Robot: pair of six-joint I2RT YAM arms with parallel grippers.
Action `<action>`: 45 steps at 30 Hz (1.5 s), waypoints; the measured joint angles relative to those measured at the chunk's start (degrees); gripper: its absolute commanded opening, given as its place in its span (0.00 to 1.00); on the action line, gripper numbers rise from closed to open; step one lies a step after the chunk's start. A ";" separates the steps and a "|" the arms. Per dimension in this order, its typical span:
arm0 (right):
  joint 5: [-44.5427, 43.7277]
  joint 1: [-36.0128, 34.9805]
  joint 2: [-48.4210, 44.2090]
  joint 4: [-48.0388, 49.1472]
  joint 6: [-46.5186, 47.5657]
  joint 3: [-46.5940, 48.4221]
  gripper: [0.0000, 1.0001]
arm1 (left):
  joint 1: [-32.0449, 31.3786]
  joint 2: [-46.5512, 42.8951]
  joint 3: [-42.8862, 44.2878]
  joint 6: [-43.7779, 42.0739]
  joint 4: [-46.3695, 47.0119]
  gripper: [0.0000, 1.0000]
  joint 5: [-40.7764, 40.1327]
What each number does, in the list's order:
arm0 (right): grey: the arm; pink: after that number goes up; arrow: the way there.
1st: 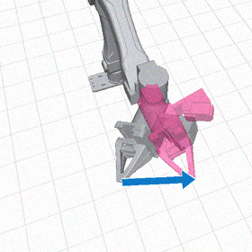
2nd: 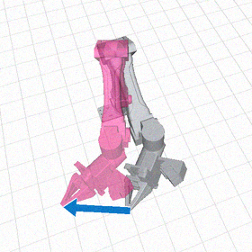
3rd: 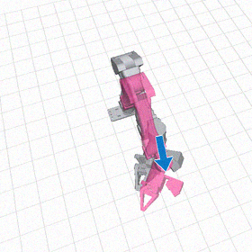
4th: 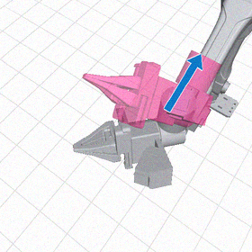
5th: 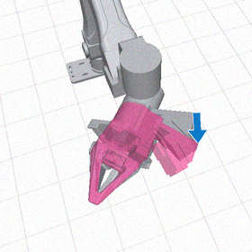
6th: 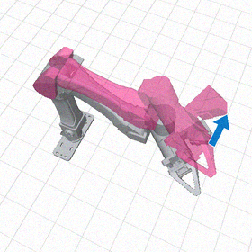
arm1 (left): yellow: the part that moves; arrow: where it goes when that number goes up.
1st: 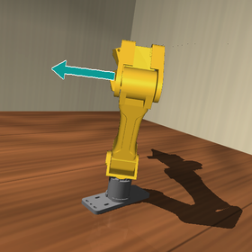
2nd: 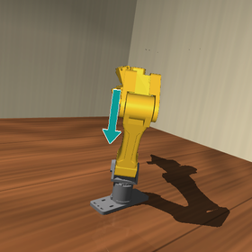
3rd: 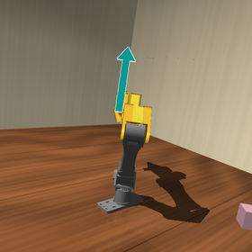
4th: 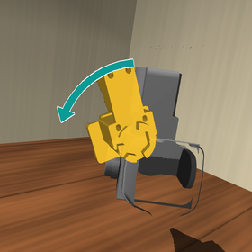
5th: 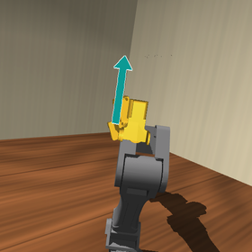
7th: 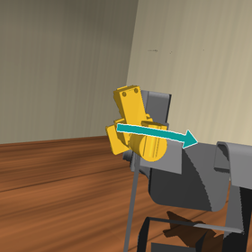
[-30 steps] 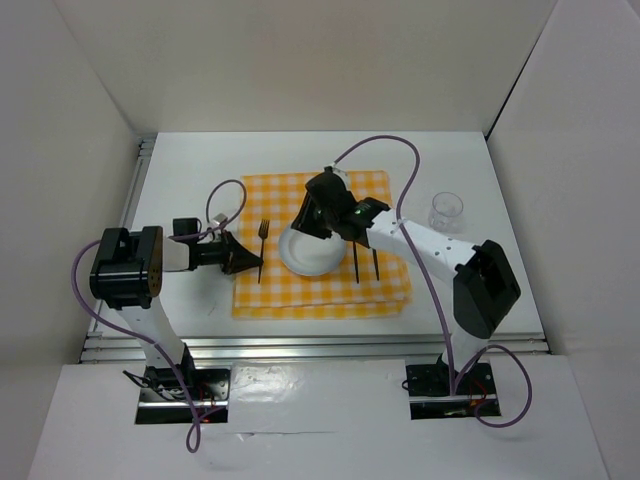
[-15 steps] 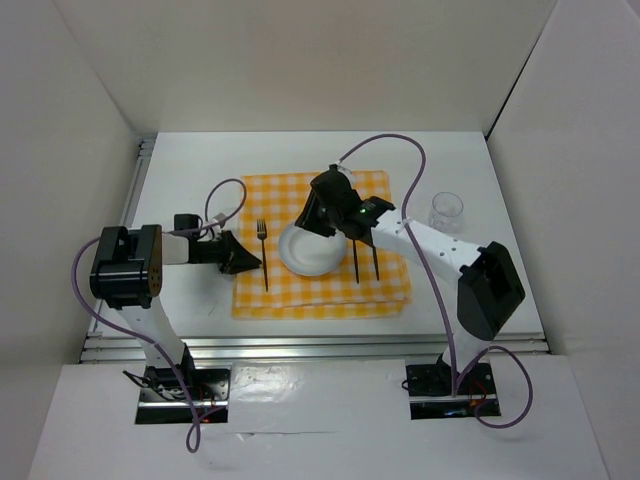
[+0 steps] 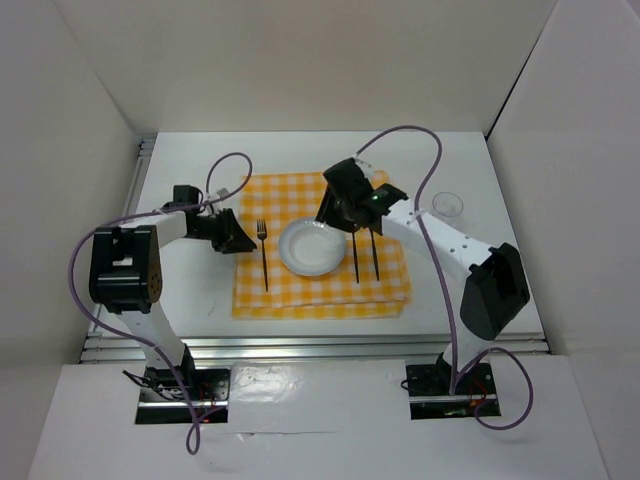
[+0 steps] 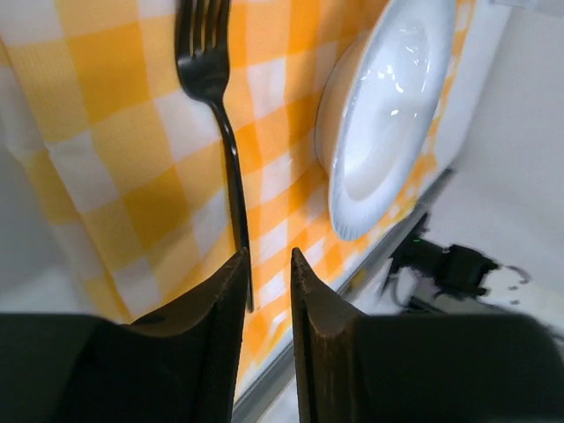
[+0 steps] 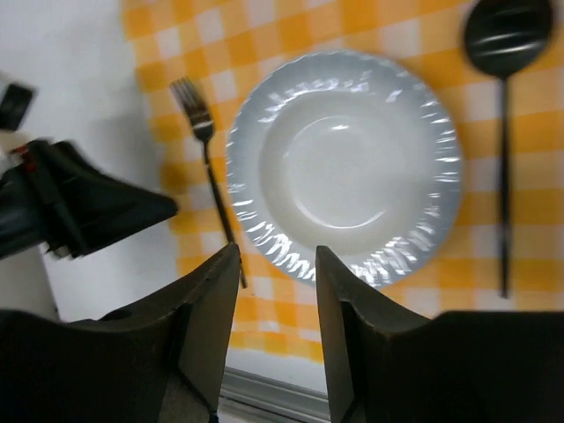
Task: Set the dinner table for one person
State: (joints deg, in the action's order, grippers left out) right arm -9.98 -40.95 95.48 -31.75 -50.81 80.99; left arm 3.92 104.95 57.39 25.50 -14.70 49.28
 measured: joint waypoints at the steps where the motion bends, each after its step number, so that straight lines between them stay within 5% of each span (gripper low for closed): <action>1: -0.55 1.25 -0.15 -1.99 0.66 0.98 0.52 | 0.00 -0.90 1.42 -1.81 -1.97 0.33 -1.36; 4: -3.82 7.15 -1.22 -8.46 3.30 4.33 0.76 | -0.22 -3.52 6.08 -8.07 -7.32 0.34 -4.63; 6: -6.84 12.20 -2.29 -12.17 5.99 6.14 0.82 | -0.68 -4.07 10.54 -13.03 -12.00 0.34 -6.84; 12: -11.39 34.16 -2.64 -19.54 14.45 12.09 0.82 | -3.34 -4.22 22.60 -26.25 -24.74 0.34 -15.69; 19: -9.44 51.98 1.18 -17.53 20.20 11.13 0.73 | -3.23 -8.68 22.08 -33.38 -31.61 0.34 -24.85; 39: 0.72 53.68 8.96 -6.21 25.86 2.16 0.56 | -3.21 -15.91 13.11 -34.23 -31.67 0.34 -32.06; 43: 1.31 53.68 11.67 -4.46 26.29 2.19 0.38 | -3.21 -15.91 13.11 -34.21 -31.47 0.34 -32.65; 45: 1.95 53.68 13.05 -4.35 26.45 2.19 0.20 | -3.21 -15.91 13.11 -34.14 -31.30 0.34 -32.79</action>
State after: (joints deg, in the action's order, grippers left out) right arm -8.03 12.73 108.53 -36.10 -24.36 83.18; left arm 0.71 89.03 70.50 -8.64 -46.00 16.49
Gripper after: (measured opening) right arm 0.326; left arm 0.337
